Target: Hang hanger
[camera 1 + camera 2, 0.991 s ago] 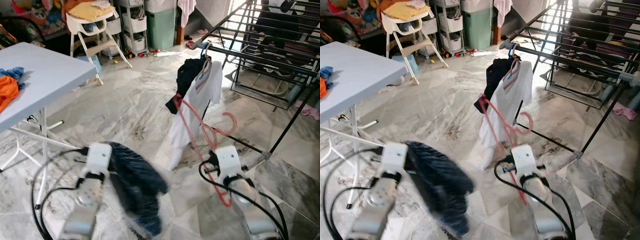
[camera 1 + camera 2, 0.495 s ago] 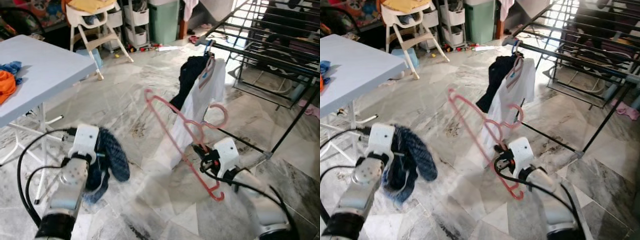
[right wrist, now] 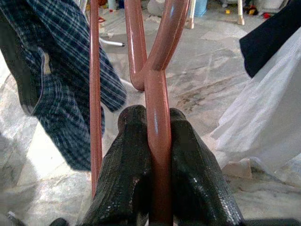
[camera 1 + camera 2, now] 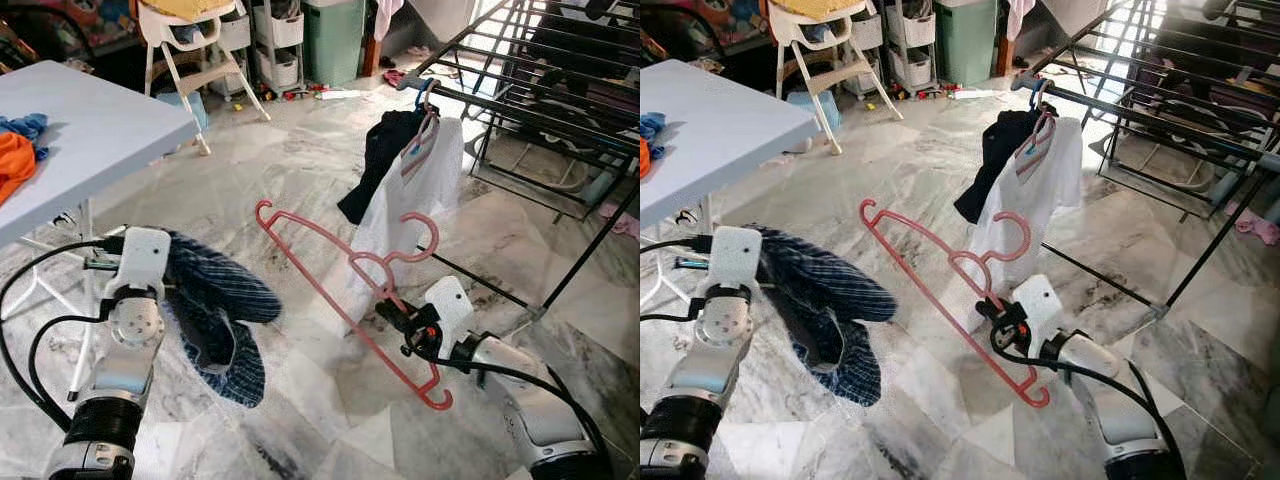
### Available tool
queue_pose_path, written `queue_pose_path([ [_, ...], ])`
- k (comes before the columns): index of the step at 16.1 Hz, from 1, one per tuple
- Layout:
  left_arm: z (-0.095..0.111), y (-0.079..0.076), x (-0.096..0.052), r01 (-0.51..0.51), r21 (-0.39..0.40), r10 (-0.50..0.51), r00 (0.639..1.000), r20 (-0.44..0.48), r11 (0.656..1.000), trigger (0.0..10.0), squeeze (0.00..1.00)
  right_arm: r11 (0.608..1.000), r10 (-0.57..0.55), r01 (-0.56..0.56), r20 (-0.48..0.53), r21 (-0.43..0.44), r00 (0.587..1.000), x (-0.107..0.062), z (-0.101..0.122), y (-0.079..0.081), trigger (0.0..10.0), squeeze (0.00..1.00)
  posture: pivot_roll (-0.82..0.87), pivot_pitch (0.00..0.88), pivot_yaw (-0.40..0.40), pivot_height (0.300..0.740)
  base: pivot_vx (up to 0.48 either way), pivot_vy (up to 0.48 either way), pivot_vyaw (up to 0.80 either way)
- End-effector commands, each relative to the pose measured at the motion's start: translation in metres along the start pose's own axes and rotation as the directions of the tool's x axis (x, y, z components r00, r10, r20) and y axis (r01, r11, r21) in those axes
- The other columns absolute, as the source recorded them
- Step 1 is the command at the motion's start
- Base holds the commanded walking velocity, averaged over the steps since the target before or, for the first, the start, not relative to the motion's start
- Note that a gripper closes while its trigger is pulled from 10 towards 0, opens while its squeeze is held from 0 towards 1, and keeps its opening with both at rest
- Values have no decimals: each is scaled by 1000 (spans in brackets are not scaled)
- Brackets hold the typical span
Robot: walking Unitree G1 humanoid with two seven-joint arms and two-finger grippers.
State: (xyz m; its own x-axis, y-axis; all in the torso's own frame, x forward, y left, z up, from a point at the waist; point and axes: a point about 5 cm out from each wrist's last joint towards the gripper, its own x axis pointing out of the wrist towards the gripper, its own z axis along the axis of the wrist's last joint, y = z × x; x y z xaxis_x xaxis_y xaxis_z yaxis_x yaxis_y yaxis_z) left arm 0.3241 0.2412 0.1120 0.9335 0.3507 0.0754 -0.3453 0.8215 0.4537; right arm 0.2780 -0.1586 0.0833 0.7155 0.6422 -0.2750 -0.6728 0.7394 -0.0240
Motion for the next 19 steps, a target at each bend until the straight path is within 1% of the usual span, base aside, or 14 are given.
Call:
queue_pose_path([
  [1, 1, 8, 7, -59, 3, 59, 998, -17, 998, 10000, 0, 998, 59, -59, 7, -4, 998, -2, 5, 5, 10000, 0, -71, 73, 22, 740, 0, 0, 0],
  [3, 1, 7, 10, -86, -24, 85, 995, -52, 996, 10000, 0, 987, 158, -158, -6, 20, 987, -6, 5, 14, 10000, 0, -66, 82, 25, 740, 0, 0, 0],
  [4, 2, 5, 13, -121, -27, 118, 989, -87, 992, 10000, 0, 974, 223, -222, -26, 36, 974, -10, 2, 19, 10000, 0, -67, 84, 26, 740, 0, 0, 0],
  [5, 4, 2, 15, -124, -25, 121, 989, -89, 992, 10000, 0, 965, 261, -259, -43, 41, 964, -12, 0, 22, 10000, 0, -67, 87, 28, 740, 0, 0, 0],
  [6, 13, -6, 20, -110, -28, 107, 991, -79, 994, 10000, 0, 937, 349, -345, -74, 59, 934, -18, -4, 30, 10000, 0, -71, 91, 29, 740, 0, 0, 0],
  [7, 16, -10, 22, -105, -36, 102, 992, -77, 994, 10000, 0, 925, 378, -373, -81, 74, 922, -19, -5, 33, 10000, 0, -73, 93, 31, 740, 0, 0, 0],
  [8, 23, -18, 24, -84, -66, 79, 994, -80, 994, 10000, 0, 917, 398, -392, -106, 75, 911, -20, -8, 36, 10000, 0, -78, 91, 32, 740, 0, 0, 0],
  [10, 40, -40, 24, -18, -94, 14, 999, -42, 995, 10000, 0, 939, 343, -337, -156, 68, 926, -9, -18, 36, 10000, 0, -84, 89, 38, 740, 0, 0, 0],
  [13, 49, -51, 21, 2, -93, -4, 1000, -16, 996, 10000, 0, 952, 305, -299, -201, 59, 931, 2, -26, 42, 10000, 0, -87, 87, 44, 740, 0, 0, 0],
  [14, 51, -55, 20, 6, -89, -6, 1000, -7, 996, 10000, 0, 968, 250, -248, -224, 38, 942, 10, -30, 45, 10000, 0, -84, 85, 47, 740, 0, 0, 0],
  [15, 52, -57, 19, 3, -78, -3, 1000, 7, 997, 10000, 0, 977, 211, -210, -237, 31, 948, 16, -31, 48, 10000, 0, -82, 85, 48, 740, 0, 0, 0],
  [16, 53, -56, 18, -6, -73, 7, 1000, 13, 997, 10000, 0, 981, 193, -192, -247, 26, 950, 18, -33, 49, 10000, 0, -80, 85, 47, 740, 0, 0, 0],
  [18, 56, -49, 19, -53, -65, 55, 998, 30, 996, 10000, 0, 991, 136, -136, -272, 20, 953, 21, -38, 47, 10000, 0, -72, 83, 42, 740, 0, 0, 0],
  [19, 57, -43, 19, -94, -70, 97, 995, 36, 993, 10000, 0, 995, 98, -98, -290, 16, 952, 21, -42, 44, 10000, 0, -70, 82, 40, 740, 0, 0, 0],
])
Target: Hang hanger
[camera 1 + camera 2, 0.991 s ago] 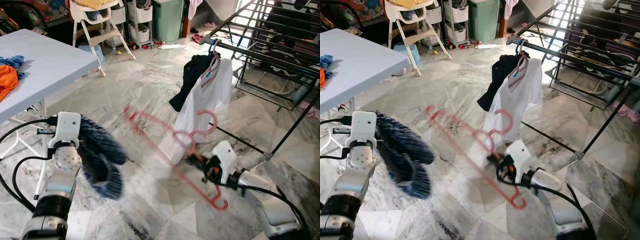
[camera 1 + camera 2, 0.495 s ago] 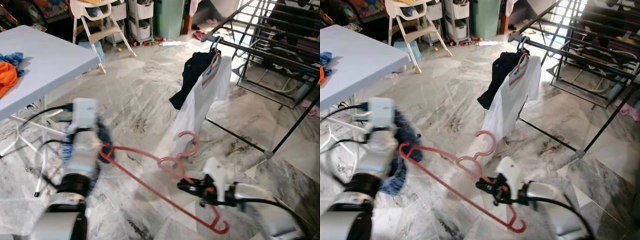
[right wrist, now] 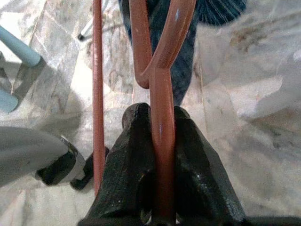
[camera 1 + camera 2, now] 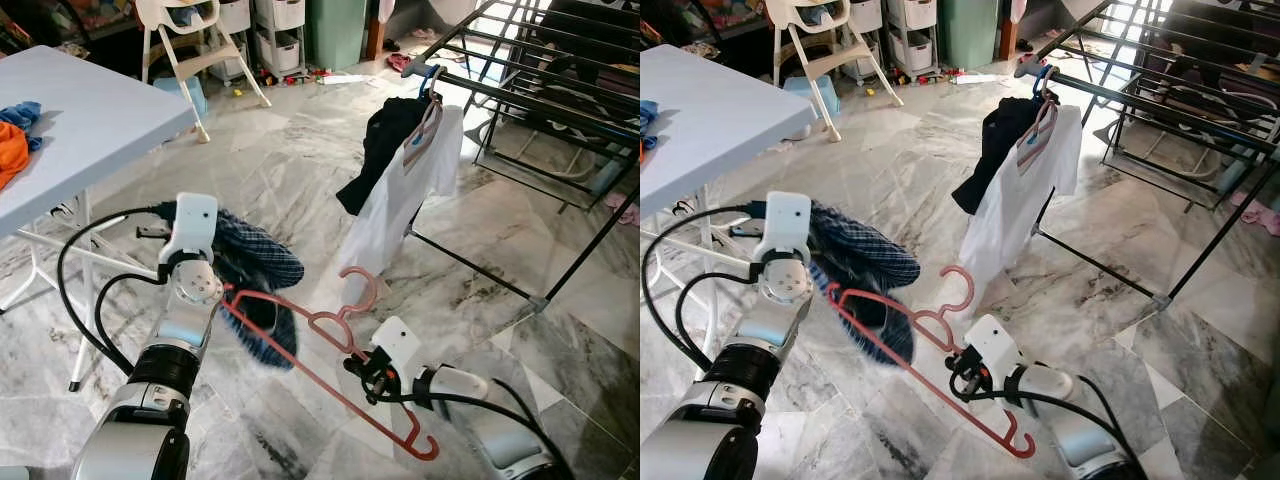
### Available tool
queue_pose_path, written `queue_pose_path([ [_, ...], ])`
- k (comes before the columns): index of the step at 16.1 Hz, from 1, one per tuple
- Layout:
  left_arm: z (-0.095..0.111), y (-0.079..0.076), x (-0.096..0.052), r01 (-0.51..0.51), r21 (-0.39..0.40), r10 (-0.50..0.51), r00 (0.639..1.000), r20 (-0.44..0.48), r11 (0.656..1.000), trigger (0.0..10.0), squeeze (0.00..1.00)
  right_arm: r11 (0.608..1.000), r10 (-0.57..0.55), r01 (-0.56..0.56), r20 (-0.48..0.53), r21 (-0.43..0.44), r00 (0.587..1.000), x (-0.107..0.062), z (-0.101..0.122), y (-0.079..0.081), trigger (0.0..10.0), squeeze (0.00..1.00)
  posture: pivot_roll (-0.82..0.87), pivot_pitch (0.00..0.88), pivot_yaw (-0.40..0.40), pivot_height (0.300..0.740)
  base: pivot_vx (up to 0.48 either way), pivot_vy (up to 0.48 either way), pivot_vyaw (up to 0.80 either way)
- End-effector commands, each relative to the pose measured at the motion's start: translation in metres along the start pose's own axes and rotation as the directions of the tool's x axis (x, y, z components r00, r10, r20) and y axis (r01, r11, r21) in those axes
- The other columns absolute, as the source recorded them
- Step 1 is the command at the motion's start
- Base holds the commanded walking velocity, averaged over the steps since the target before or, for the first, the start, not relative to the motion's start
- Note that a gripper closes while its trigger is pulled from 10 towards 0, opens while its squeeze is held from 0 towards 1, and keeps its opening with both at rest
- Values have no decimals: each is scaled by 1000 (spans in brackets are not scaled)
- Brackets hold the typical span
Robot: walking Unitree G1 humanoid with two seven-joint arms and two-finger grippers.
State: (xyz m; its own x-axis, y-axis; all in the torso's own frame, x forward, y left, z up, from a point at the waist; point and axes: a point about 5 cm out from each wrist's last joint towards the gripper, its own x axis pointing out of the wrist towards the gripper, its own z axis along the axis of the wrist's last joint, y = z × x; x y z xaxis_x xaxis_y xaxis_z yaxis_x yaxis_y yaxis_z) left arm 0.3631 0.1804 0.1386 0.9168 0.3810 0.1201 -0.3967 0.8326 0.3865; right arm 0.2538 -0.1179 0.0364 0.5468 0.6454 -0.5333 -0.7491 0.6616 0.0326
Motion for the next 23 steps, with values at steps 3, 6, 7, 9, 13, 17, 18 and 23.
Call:
queue_pose_path([
  [3, 10, 14, -1, -78, -28, 78, 997, 17, 997, 10000, 0, 993, -116, 116, -41, 8, 992, 3, -4, -16, 10000, 0, -65, 85, 33, 740, 0, 0, 0],
  [6, 11, 17, -7, -89, -38, 90, 996, 17, 995, 10000, 0, 991, -133, 133, -26, 13, 991, 7, 0, -18, 10000, 0, -56, 88, 25, 740, 0, 0, 0],
  [7, 10, 17, -8, -93, -32, 93, 996, 15, 995, 10000, 0, 991, -136, 136, -27, 14, 990, 8, 0, -18, 10000, 0, -56, 88, 25, 740, 0, 0, 0],
  [9, 10, 17, -13, -92, -36, 92, 996, -10, 995, 10000, 0, 990, -142, 142, -32, 16, 989, 11, -1, -19, 10000, 0, -52, 91, 18, 740, 0, 0, 0],
  [13, 10, 11, -20, -84, -29, 83, 996, -23, 996, 10000, 0, 997, -70, 71, -25, 24, 997, 16, 1, -10, 10000, 0, -54, 95, 17, 740, 0, 0, 0],
  [17, -4, 7, -18, -86, 45, 88, 995, -51, 995, 10000, 0, 999, 9, -8, -44, 31, 999, -4, -9, -14, 10000, 0, -65, 97, 20, 740, 0, 0, 0],
  [18, -5, 8, -15, -91, 52, 93, 994, -51, 995, 10000, 0, 999, 38, -37, -52, 33, 998, -10, -11, -14, 10000, 0, -67, 97, 22, 740, 0, 0, 0],
  [23, 11, 1, -12, -95, 17, 96, 995, -32, 995, 10000, 0, 996, 85, -82, -81, 36, 993, -18, -19, -11, 10000, 0, -79, 97, 32, 740, 0, 0, 0],
])
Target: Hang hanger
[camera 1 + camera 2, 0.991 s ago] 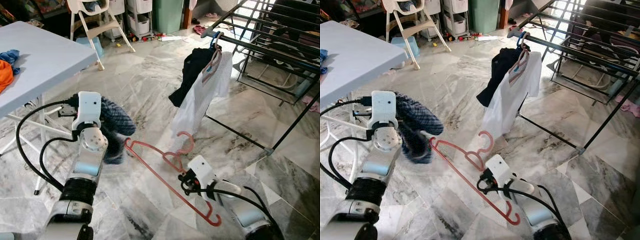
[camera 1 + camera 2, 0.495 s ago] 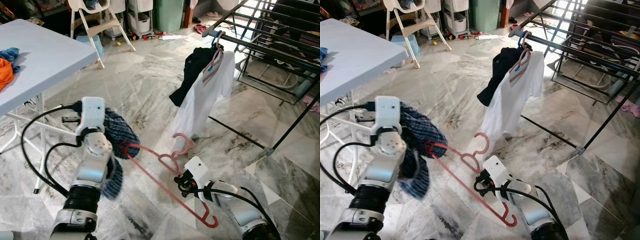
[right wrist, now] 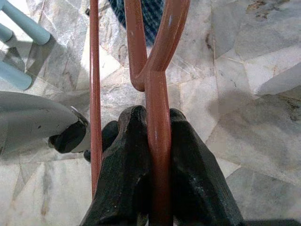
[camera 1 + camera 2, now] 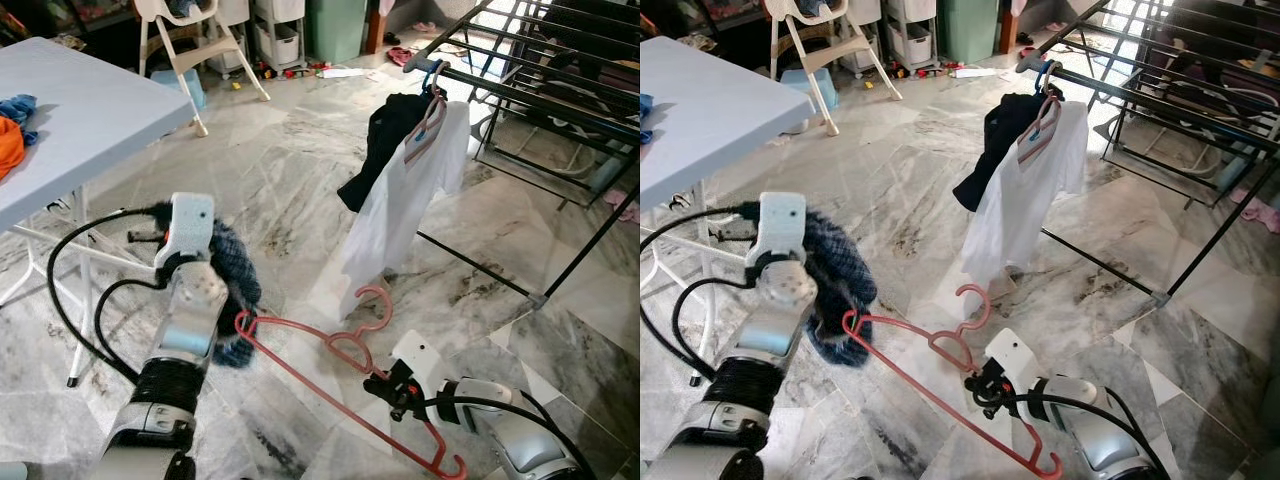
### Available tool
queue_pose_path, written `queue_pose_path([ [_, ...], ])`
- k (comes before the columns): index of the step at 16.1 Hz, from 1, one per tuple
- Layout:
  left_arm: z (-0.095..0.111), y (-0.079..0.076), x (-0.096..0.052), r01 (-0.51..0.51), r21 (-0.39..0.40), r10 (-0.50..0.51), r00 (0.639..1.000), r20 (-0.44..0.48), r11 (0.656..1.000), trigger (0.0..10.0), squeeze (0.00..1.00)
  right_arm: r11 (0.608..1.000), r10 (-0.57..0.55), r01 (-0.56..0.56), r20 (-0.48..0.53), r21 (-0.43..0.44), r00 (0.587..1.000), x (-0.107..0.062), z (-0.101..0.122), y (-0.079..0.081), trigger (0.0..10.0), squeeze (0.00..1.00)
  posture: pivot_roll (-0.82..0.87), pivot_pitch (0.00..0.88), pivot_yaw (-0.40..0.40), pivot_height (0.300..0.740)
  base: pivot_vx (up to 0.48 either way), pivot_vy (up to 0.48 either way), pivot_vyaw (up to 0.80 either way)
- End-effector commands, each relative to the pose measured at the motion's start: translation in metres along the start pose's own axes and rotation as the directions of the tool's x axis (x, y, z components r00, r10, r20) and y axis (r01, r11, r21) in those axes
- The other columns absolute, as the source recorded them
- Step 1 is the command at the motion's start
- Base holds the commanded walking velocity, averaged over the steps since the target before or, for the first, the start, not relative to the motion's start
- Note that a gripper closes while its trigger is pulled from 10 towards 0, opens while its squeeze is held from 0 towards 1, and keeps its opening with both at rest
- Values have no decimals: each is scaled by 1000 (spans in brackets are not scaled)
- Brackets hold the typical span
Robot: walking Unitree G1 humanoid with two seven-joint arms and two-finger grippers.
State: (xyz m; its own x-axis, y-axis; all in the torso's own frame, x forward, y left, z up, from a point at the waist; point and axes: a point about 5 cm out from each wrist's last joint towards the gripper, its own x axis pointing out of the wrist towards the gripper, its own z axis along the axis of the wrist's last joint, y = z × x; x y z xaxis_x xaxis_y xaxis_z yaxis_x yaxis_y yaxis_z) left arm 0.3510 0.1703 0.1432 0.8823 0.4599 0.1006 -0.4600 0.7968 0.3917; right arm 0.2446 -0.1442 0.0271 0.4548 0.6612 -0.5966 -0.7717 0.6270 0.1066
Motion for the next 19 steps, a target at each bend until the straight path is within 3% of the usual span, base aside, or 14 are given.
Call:
queue_pose_path([
  [1, 11, 2, -1, -27, -15, 27, 999, 20, 1000, 10000, 0, 1000, -21, 21, -1, -11, 1000, 6, 2, 3, 10000, 0, -76, 98, 33, 740, 0, 0, 0],
  [5, 9, 5, -8, -41, -5, 41, 999, 12, 999, 10000, 0, 995, -99, 99, 1, -27, 995, 25, 8, 6, 10000, 0, -66, 100, 26, 740, 0, 0, 0],
  [11, 7, 12, -14, -61, 7, 61, 998, -4, 998, 10000, 0, 963, -268, 268, 19, 26, 963, 42, 22, -9, 10000, 0, -51, 101, 15, 740, 0, 0, 0],
  [15, 13, 9, -16, -44, -8, 44, 999, 0, 999, 10000, 0, 963, -264, 263, 6, 66, 965, 51, 23, -6, 10000, 0, -52, 103, 16, 740, 0, 0, 0],
  [19, 10, -6, -26, 14, 3, -14, 1000, -2, 1000, 10000, 0, 991, -92, 88, 43, 98, 995, 64, 30, 13, 10000, 0, -54, 104, 15, 740, 0, 0, 0],
])
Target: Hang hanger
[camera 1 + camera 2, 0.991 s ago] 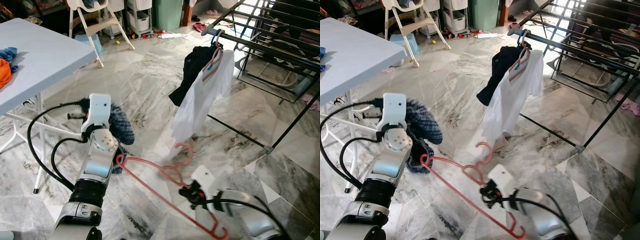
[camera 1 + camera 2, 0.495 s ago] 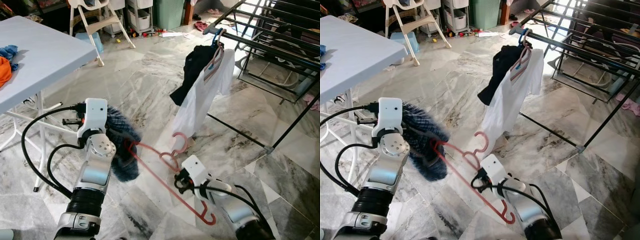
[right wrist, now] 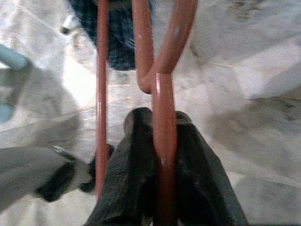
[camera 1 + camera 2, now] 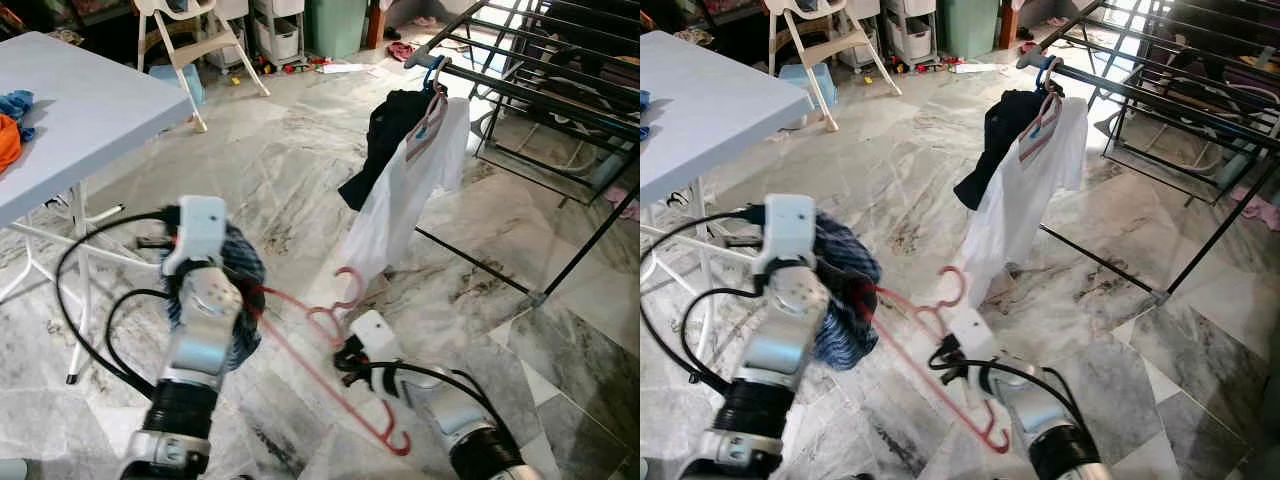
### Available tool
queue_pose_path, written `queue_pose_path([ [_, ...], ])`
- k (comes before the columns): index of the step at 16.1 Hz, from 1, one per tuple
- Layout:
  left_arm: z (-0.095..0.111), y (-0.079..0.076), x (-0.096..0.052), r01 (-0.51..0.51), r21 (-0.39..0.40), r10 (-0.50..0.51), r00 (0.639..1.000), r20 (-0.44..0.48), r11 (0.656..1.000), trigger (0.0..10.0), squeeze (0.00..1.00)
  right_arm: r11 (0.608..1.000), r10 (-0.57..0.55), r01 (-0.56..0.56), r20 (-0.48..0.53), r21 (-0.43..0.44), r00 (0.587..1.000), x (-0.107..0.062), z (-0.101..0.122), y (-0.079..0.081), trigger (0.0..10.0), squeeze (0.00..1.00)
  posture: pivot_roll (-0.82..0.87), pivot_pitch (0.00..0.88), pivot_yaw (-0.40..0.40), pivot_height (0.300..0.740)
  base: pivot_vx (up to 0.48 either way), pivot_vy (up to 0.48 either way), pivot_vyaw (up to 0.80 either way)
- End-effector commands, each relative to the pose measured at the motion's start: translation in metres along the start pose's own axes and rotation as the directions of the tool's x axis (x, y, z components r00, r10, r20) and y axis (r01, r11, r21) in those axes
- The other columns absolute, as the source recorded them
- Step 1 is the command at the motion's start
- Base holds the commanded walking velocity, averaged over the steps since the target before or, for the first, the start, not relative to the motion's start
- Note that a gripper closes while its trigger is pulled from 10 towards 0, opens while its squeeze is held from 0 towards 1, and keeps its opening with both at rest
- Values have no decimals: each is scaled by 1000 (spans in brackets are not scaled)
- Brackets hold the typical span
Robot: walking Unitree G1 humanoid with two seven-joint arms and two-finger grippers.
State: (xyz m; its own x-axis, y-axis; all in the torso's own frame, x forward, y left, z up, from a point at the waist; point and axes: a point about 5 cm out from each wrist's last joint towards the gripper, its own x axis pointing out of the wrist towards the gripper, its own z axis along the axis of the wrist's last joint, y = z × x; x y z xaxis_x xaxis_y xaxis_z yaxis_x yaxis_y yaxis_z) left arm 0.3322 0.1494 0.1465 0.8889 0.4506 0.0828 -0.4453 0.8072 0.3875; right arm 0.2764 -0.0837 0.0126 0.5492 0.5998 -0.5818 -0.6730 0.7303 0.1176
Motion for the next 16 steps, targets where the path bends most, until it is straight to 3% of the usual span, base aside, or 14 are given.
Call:
queue_pose_path([
  [1, 1, -2, -2, 9, 7, -9, 1000, 13, 1000, 10000, 0, 998, 56, -56, 8, 4, 998, 0, 1, 4, 10000, 0, -54, 106, 14, 740, 0, 0, 0],
  [7, 2, -10, -13, 48, 3, -48, 999, 14, 999, 10000, 0, 999, 46, -45, -6, 19, 999, 10, 7, 6, 10000, 0, -57, 109, 14, 740, 0, 0, 0],
  [11, 0, -13, -17, 44, 19, -44, 999, 15, 999, 10000, 0, 983, 185, -185, 13, 12, 983, 17, 16, 27, 10000, 0, -53, 115, 15, 740, 0, 0, 0],
  [16, 4, -15, -16, 36, 26, -37, 999, 38, 999, 10000, 0, 942, 331, -333, -38, -50, 943, 15, 6, 43, 10000, 0, -59, 120, 21, 740, 0, 0, 0],
])
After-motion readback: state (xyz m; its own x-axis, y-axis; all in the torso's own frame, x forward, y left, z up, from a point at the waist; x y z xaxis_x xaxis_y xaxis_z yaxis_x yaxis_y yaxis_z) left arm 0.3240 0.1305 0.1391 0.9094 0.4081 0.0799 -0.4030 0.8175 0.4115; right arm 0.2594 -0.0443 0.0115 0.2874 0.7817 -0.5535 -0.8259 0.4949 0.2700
